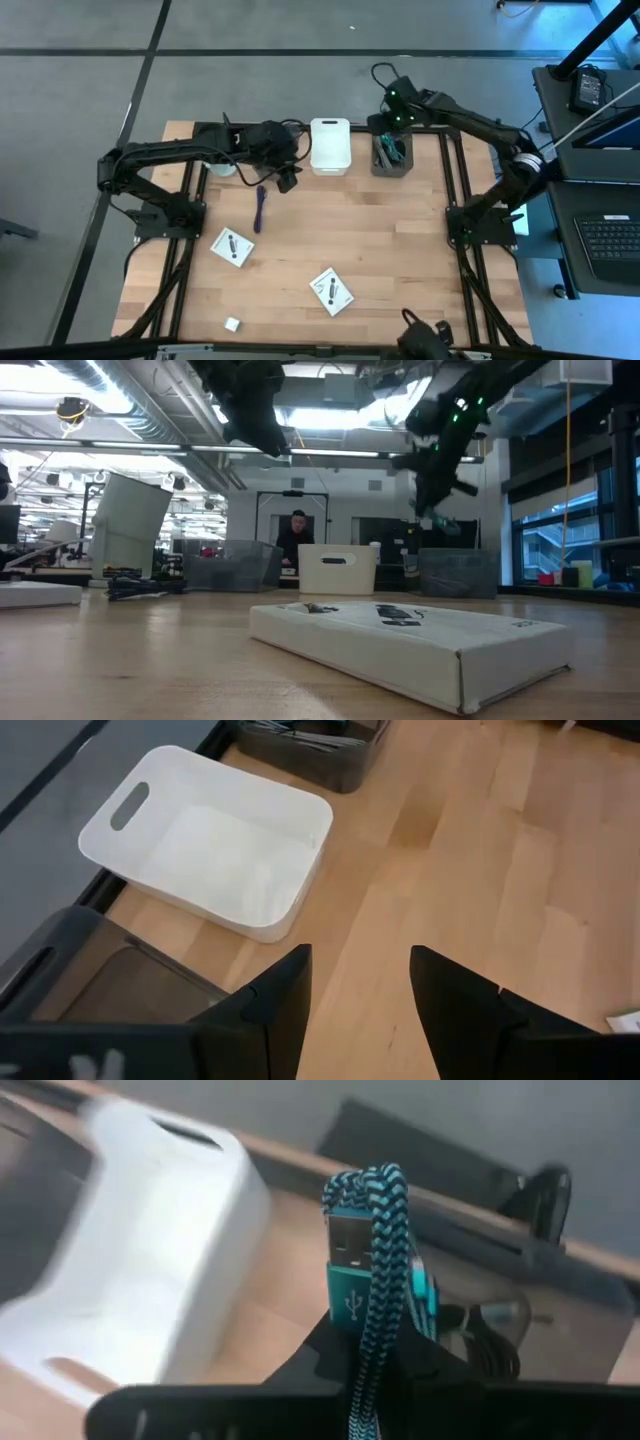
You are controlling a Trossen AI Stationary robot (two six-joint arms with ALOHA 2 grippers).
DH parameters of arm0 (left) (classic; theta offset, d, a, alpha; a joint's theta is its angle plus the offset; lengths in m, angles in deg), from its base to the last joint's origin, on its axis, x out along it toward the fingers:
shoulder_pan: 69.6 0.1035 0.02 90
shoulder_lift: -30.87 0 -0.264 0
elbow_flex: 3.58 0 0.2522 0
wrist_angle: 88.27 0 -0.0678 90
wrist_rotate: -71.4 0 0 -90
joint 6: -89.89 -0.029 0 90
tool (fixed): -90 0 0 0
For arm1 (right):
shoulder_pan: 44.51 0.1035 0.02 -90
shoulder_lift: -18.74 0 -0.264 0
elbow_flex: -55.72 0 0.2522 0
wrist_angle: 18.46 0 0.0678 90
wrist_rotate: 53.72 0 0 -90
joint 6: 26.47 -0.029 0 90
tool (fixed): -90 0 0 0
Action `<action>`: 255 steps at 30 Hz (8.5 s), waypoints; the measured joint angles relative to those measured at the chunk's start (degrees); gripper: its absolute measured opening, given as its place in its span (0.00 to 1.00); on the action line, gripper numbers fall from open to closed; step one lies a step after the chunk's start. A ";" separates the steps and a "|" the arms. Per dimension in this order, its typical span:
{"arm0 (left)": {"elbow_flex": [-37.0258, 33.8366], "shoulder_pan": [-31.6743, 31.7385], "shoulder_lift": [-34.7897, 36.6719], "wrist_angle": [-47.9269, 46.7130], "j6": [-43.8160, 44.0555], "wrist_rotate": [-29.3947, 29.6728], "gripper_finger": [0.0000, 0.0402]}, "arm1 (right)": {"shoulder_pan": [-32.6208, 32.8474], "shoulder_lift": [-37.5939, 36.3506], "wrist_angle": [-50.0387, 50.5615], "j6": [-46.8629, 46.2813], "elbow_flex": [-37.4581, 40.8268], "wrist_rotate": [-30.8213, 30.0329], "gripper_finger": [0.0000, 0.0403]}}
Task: Pick and place items into bin
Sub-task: Put the blue charger cable into the right black bin, then put the purple charger cable into the right black bin
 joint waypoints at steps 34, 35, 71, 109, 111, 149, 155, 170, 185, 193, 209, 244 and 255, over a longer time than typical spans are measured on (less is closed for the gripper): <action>0.00 -4.18 -0.02 -4.18 3.57 6.83 0.36 | -2.89 8.73 4.95 4.16 0.00 0.82 0.40; 0.00 -4.17 -0.02 -4.09 3.57 7.16 0.36 | -2.89 7.29 5.22 4.49 0.00 0.82 0.41; -9.07 -5.58 -4.35 -30.65 56.41 13.99 0.33 | 32.76 -22.44 9.68 -12.20 0.02 -9.94 0.42; -21.11 -7.07 -8.85 -12.82 67.50 7.80 0.16 | 38.20 -22.44 9.21 -3.01 0.04 -9.89 0.42; -20.53 -7.06 -8.00 -13.33 67.60 8.39 0.16 | 38.20 -22.44 9.15 -3.03 0.04 -9.89 0.42; -20.31 -6.98 -12.16 -3.01 64.82 0.45 0.04 | 38.18 -22.44 7.82 -2.89 0.06 -9.88 0.42; -20.20 -7.60 -0.91 10.06 58.11 2.69 0.04 | 38.34 -22.35 2.58 -1.36 3.06 -9.84 0.42; -20.02 -9.89 4.88 59.13 21.69 5.35 0.03 | 39.18 -21.81 -30.92 7.30 7.89 -1.87 0.42; -19.93 -10.23 -0.59 72.90 20.90 2.33 0.03 | 39.12 -15.92 -43.92 7.56 7.89 4.26 0.58; -19.93 -10.17 -0.66 72.85 20.88 2.81 0.03 | 38.73 -13.39 -47.67 7.48 7.89 3.97 0.60; -19.96 -10.22 -0.83 72.01 20.86 2.22 0.04 | 36.43 -12.18 -48.99 6.30 7.89 4.23 0.34; -19.96 -3.51 9.11 44.70 11.69 13.18 0.35 | 20.36 -14.79 -25.15 6.28 1.95 -5.50 0.09; -19.96 7.58 21.42 24.15 4.83 13.36 0.32 | 2.93 -8.48 -2.90 -0.80 0.57 -10.04 0.09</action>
